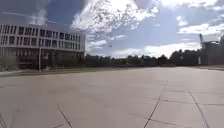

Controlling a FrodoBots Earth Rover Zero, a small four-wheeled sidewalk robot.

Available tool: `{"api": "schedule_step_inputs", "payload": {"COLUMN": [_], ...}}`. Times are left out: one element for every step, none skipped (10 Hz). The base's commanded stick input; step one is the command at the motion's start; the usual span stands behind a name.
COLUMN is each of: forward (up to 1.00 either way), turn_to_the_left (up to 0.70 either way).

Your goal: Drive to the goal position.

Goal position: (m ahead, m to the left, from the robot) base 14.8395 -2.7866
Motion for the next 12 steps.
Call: {"api": "schedule_step_inputs", "payload": {"forward": [0.7, 0.7, 0.7, 0.7, 0.7, 0.7, 0.7, 0.7, 0.7, 0.7, 0.7, 0.7], "turn_to_the_left": [-0.01, -0.01, -0.01, -0.01, -0.01, -0.01, -0.01, -0.01, -0.01, -0.01, -0.01, -0.01]}}
